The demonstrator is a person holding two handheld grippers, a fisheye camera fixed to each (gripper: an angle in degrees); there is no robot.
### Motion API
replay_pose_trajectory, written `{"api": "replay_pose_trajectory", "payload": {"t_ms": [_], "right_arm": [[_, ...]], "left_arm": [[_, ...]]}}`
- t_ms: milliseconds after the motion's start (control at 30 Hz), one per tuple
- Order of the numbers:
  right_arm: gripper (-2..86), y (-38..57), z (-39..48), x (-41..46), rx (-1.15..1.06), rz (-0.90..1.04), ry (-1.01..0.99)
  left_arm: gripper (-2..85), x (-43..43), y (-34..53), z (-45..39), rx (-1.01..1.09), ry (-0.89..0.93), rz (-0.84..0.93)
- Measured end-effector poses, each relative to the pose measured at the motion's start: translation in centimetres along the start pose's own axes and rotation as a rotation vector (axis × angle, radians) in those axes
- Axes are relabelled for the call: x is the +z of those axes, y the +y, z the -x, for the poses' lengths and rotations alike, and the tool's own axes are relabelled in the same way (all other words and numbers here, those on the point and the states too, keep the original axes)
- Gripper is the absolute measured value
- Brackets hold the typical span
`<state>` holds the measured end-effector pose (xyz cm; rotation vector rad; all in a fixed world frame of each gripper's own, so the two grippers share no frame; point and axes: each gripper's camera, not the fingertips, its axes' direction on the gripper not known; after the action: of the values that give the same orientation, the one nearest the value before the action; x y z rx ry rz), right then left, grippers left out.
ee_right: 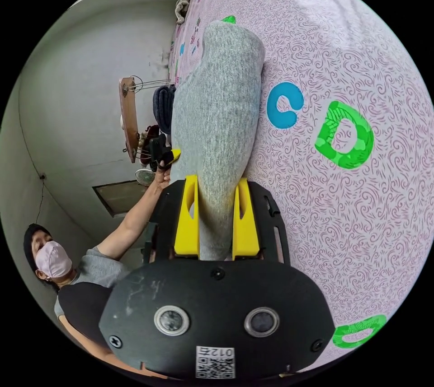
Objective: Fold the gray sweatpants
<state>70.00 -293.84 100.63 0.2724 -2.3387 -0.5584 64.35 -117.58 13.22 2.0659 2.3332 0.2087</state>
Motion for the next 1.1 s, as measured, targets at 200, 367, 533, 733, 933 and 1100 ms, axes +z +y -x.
{"api": "replay_pose_trajectory", "payload": {"t_ms": [200,367,533,733,933,1100], "right_arm": [[7.5,4.3,4.6,3.1,-0.107,-0.011,0.1],[7.2,7.0,14.1,8.4,-0.256,0.082,0.172],[7.3,8.5,26.4,15.4,-0.411,0.219,0.176],[7.3,12.8,45.1,30.8,-0.623,0.488,0.187],[7.5,22.0,58.7,52.8,-0.834,0.686,0.171],[7.5,30.5,62.0,70.8,-0.878,0.768,0.032]], "left_arm": [[7.6,-0.9,5.5,-1.7,0.032,-0.13,-0.055],[6.4,-3.6,12.1,-3.6,0.053,-0.185,-0.14],[6.0,-10.6,21.9,-4.3,0.017,-0.15,-0.353],[6.4,-21.4,37.9,-5.5,0.001,-0.178,-0.61],[6.5,-30.7,56.1,-4.7,-0.105,-0.307,-0.819],[6.3,-37.3,71.7,-3.2,-0.282,-0.481,-0.938]]}}
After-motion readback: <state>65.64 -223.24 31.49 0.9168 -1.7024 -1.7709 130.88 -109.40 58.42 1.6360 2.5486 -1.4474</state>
